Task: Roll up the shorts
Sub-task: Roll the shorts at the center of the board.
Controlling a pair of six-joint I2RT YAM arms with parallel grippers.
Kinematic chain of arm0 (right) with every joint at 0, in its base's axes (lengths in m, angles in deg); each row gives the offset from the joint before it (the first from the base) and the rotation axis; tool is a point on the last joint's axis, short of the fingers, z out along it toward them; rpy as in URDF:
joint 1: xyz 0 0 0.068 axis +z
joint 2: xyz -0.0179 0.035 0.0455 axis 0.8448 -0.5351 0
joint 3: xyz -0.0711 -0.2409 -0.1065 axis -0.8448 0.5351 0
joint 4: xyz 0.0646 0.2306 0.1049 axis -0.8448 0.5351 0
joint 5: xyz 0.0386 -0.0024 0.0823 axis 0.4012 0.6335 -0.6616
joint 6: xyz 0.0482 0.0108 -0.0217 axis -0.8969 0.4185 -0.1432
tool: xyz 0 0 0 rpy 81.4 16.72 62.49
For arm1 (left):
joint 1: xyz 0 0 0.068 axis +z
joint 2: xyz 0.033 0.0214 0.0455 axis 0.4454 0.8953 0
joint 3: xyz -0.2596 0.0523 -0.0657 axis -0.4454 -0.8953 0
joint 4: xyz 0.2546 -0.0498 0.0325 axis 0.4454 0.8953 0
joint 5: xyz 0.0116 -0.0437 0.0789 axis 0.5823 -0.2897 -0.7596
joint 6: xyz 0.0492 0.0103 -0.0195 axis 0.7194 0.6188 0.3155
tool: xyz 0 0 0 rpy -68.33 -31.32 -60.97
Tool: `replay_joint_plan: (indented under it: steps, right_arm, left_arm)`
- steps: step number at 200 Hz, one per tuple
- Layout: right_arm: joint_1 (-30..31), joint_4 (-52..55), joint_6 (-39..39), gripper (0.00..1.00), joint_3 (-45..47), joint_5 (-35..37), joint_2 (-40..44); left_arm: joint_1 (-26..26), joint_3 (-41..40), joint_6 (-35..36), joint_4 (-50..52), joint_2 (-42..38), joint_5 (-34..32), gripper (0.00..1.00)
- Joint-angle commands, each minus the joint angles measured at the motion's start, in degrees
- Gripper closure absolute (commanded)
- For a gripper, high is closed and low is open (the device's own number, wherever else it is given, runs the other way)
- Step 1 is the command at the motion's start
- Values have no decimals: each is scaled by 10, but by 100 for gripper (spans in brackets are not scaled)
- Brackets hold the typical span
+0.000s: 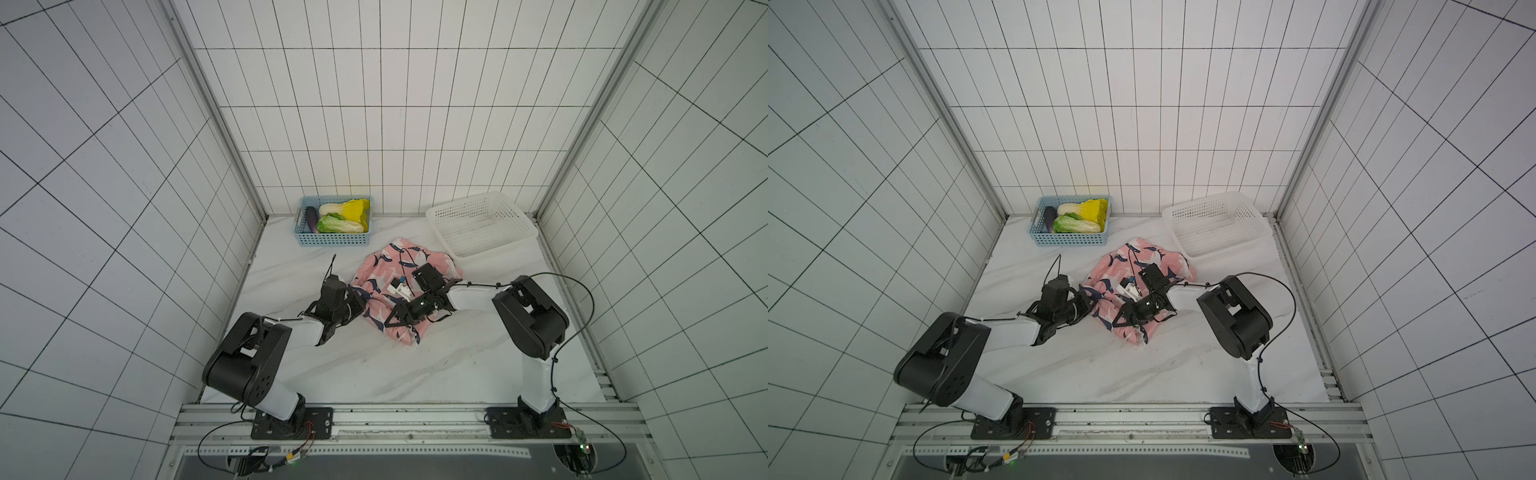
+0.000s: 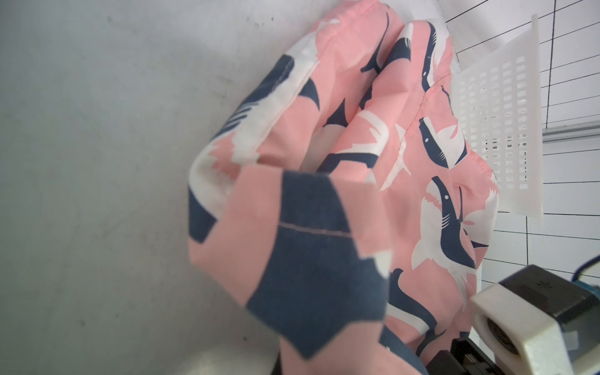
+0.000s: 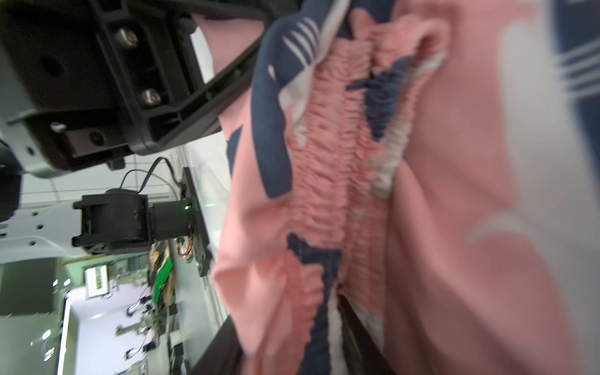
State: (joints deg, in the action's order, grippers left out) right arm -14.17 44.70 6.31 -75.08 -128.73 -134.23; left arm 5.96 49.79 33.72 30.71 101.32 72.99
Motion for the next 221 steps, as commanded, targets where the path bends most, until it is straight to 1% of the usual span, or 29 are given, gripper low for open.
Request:
replay_joint_plan:
  steps: [1,25,42,63,84,105,120,136,148,164,178,182,186,189,221]
  right_arm:
    - [-4,115,61,56,32,109,46]
    - [0,165,83,56,47,198,90]
    - [24,201,113,56,39,261,105]
    - [47,203,115,56,29,271,95]
    - [78,213,121,56,10,311,66]
    - [86,198,112,56,13,318,52]
    - [87,200,110,56,12,330,68]
    - [90,208,118,55,8,353,109]
    - [96,224,130,53,-3,382,136]
    - [114,244,152,46,-18,439,167]
    - [136,254,166,43,-32,494,184]
    - [141,253,171,43,-33,500,189]
    - [146,251,174,39,-34,508,193]
    - [150,248,176,39,-35,514,195]
    - [204,185,218,37,-33,532,195]
  left_arm:
    - [6,26,40,80,-23,-40,100]
    - [6,33,52,110,-38,-44,100]
    - [5,31,55,119,-45,-45,100]
    - [0,35,59,129,-43,-47,100]
    - [-4,38,59,134,-40,-48,100]
    - [-4,41,60,144,-39,-49,100]
    - [-4,48,62,161,-39,-49,100]
    - [-4,54,63,175,-40,-51,100]
    - [-4,57,61,181,-39,-49,100]
    - [-4,64,56,193,-36,-45,100]
    - [-4,71,52,206,-34,-42,100]
    - [-4,74,51,210,-33,-41,100]
    - [-4,76,51,213,-33,-41,100]
    - [-4,78,50,216,-32,-40,100]
    - [-4,98,45,247,-28,-39,100]
